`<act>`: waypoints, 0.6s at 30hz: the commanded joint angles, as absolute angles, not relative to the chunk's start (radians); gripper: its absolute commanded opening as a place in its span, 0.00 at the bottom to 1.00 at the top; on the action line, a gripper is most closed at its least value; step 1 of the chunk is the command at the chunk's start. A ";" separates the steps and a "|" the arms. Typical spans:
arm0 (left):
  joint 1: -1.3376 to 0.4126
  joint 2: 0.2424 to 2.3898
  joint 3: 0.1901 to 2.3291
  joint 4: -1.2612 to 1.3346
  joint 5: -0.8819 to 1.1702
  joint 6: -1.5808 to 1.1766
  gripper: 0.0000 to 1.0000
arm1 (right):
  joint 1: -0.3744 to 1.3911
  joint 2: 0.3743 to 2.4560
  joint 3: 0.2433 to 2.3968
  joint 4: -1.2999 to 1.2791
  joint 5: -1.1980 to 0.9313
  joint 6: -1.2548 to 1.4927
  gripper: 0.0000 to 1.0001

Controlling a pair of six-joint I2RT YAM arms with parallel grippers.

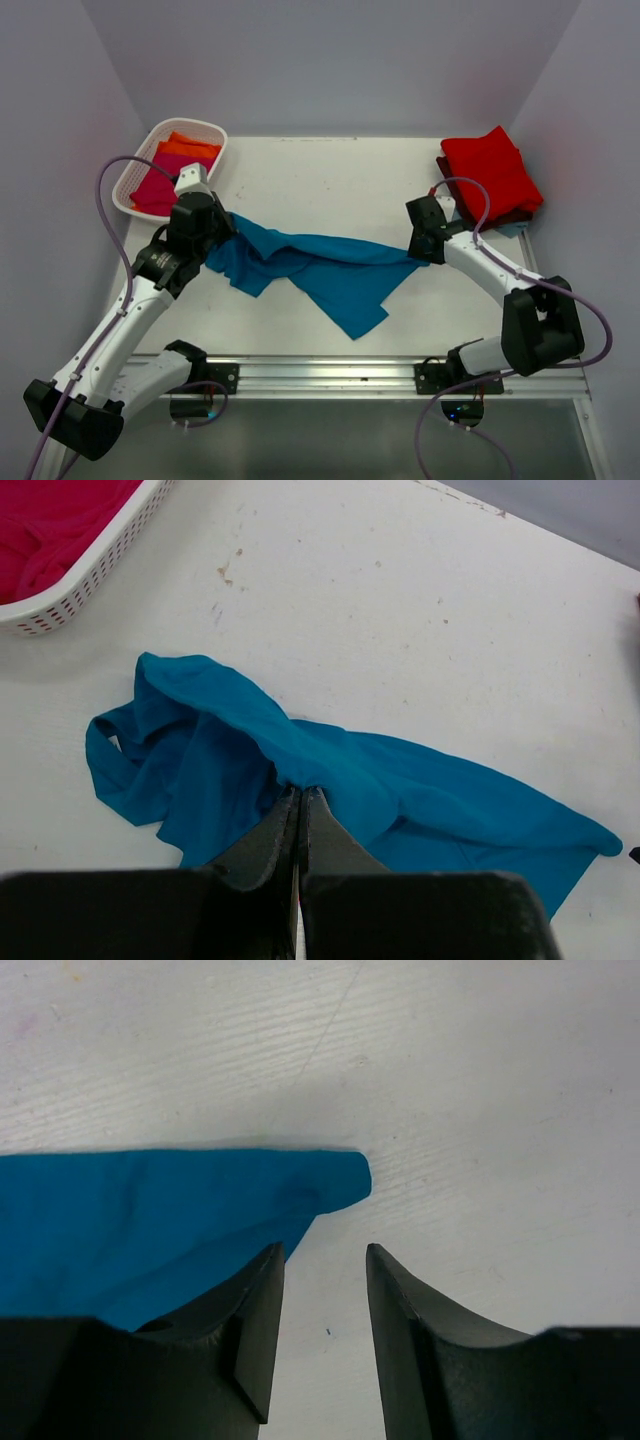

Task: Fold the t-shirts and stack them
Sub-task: Flatten out the tshirt

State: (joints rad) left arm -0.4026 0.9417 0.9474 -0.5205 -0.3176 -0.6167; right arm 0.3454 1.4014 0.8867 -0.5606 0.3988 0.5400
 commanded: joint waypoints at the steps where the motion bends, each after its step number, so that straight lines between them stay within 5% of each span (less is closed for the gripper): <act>1: -0.408 0.939 0.974 -0.515 -0.333 -0.594 0.00 | 0.321 1.423 0.877 -0.548 0.477 0.620 0.42; 8: -0.408 0.933 0.973 -0.522 -0.337 -0.594 0.00 | 0.253 1.402 0.825 -0.490 0.525 0.736 0.39; 18: -0.408 0.931 0.965 -0.525 -0.342 -0.595 0.00 | 0.189 1.508 0.796 -0.351 0.305 0.723 0.36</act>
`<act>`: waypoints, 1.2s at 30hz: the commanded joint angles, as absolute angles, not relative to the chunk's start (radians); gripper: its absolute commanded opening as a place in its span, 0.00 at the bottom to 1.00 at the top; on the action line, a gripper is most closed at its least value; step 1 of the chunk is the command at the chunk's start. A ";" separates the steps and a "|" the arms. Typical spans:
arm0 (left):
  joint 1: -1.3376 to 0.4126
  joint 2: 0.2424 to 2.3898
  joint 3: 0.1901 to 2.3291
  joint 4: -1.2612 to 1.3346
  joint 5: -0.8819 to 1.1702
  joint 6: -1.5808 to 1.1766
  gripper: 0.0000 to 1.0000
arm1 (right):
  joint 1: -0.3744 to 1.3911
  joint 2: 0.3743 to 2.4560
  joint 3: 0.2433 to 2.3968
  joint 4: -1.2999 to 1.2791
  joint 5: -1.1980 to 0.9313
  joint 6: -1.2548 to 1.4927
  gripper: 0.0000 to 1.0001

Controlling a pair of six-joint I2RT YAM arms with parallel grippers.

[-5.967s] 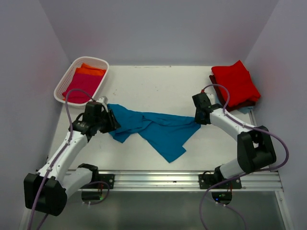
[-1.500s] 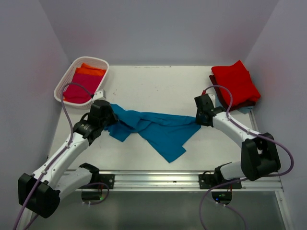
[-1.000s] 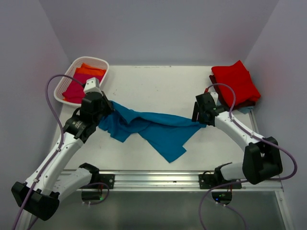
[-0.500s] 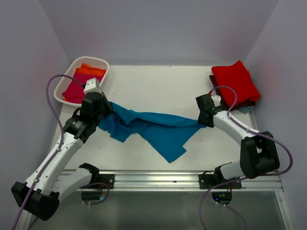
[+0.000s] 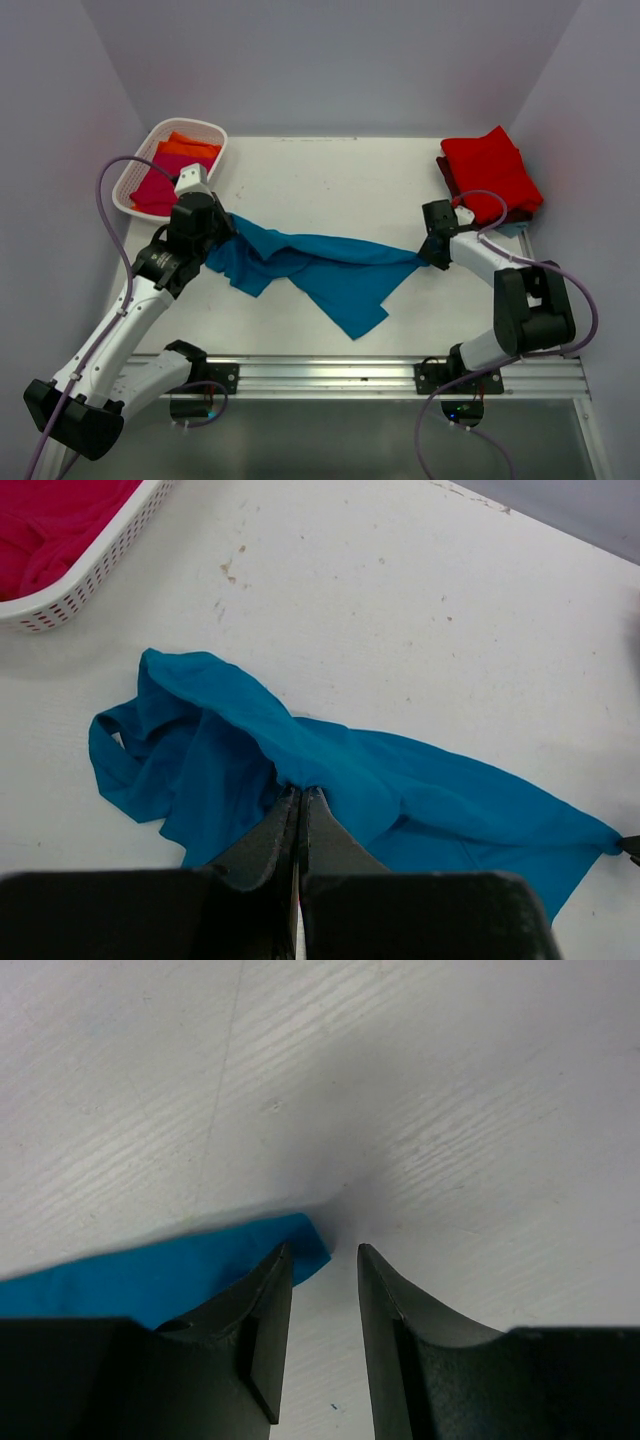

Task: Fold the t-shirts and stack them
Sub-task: Flatten out the tshirt

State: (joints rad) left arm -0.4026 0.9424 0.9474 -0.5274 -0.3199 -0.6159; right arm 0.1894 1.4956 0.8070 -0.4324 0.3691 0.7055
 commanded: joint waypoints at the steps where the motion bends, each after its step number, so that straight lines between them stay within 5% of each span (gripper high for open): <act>1: -0.408 0.931 0.963 -0.525 -0.342 -0.595 0.00 | 0.187 1.508 0.795 -0.344 0.290 0.721 0.36; 15: -0.408 0.942 0.959 -0.518 -0.348 -0.594 0.00 | 0.172 1.561 0.769 -0.318 0.270 0.718 0.35; 19: -0.408 0.939 0.956 -0.520 -0.356 -0.594 0.00 | 0.169 1.582 0.762 -0.304 0.258 0.716 0.25; 23: -0.408 0.934 0.956 -0.523 -0.359 -0.591 0.00 | 0.167 1.552 0.755 -0.310 0.258 0.716 0.01; 36: -0.408 0.936 0.972 -0.515 -0.351 -0.580 0.00 | 0.166 1.307 0.790 -0.449 0.213 0.666 0.00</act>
